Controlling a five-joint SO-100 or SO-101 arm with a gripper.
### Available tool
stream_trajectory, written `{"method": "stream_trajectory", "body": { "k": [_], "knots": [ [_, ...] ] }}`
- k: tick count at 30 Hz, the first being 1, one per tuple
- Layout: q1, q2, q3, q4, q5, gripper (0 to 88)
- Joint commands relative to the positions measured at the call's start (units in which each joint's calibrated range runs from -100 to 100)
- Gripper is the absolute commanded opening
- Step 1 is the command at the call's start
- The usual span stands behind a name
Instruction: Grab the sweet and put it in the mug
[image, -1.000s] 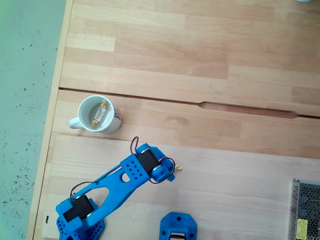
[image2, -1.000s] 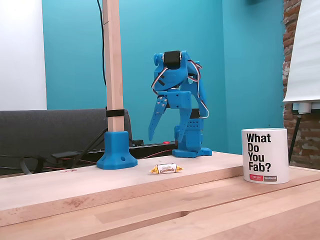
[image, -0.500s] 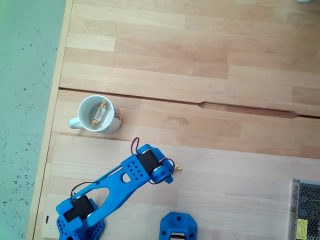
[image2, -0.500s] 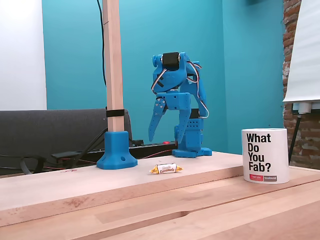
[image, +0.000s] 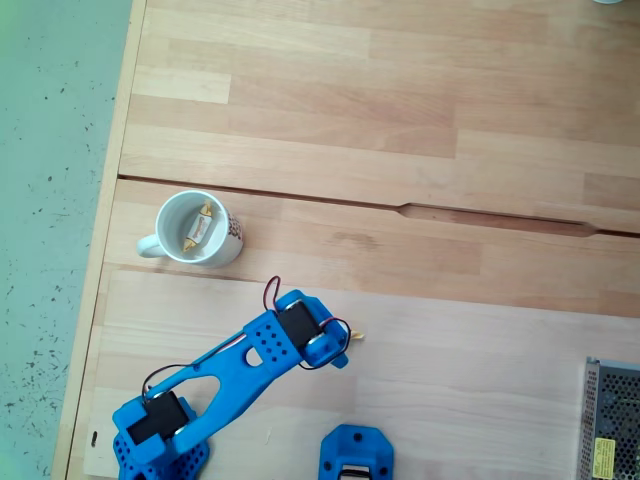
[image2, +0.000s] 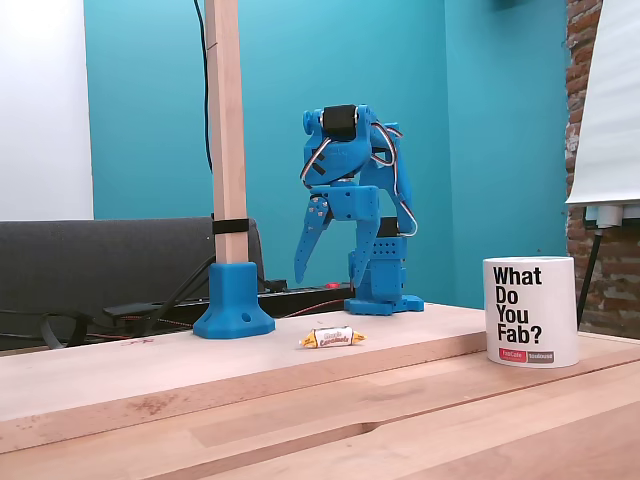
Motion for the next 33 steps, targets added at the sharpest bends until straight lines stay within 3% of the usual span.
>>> {"method": "stream_trajectory", "body": {
  "k": [1,13,33],
  "knots": [
    [-0.3,-0.5,-0.4,-0.4,2.6,31.4],
    [-2.5,-0.5,-0.7,-0.4,20.8,31.4],
    [-2.5,-0.4,-0.1,-0.4,37.4,31.4]
  ]
}}
